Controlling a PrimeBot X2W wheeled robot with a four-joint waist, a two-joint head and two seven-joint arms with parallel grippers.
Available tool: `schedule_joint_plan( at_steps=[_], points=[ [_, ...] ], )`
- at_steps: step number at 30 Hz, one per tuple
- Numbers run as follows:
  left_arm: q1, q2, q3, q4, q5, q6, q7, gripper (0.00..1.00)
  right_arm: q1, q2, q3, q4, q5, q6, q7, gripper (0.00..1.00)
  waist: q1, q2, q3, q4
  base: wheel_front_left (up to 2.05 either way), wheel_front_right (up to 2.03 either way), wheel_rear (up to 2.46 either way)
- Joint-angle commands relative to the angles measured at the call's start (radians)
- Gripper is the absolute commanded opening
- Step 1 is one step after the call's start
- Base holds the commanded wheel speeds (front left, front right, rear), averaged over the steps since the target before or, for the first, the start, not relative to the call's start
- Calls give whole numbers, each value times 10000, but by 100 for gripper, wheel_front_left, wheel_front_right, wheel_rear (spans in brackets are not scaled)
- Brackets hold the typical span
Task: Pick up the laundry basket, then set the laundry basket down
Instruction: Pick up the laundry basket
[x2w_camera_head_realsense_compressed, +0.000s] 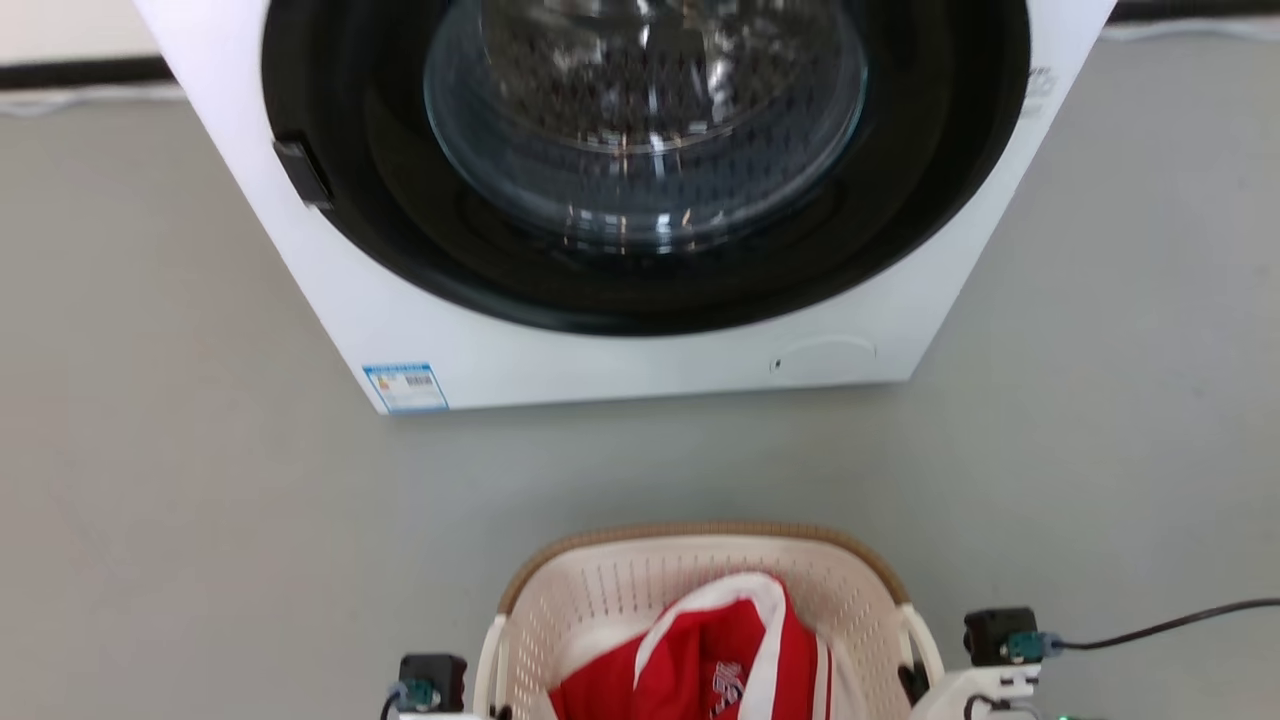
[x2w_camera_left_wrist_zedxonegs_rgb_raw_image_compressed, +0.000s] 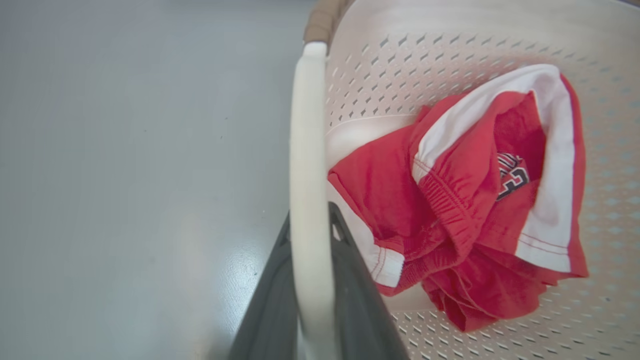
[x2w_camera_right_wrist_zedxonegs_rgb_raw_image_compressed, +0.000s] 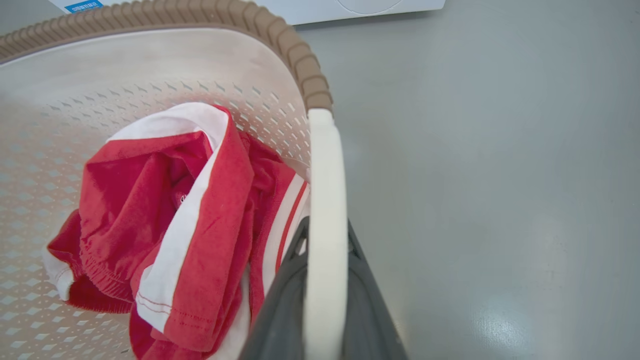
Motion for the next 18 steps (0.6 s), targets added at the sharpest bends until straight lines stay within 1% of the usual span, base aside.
schedule_joint_plan(
  at_steps=[1,11,18],
  points=[
    [38,311,184,-41,-152,64,-73,0,155,-62,279,-18,98,42,20,0,0,-1,-345,27,0,0,0],
    [547,311,-358,278,-711,155,101,0,804,-62,975,-3,717,42,291,0,0,-1,-1346,40,0,0,0],
    [562,311,-592,356,-939,212,26,0,783,-62,1287,1,1061,42,198,0,0,-1,-1588,5,0,0,0]
  ],
)
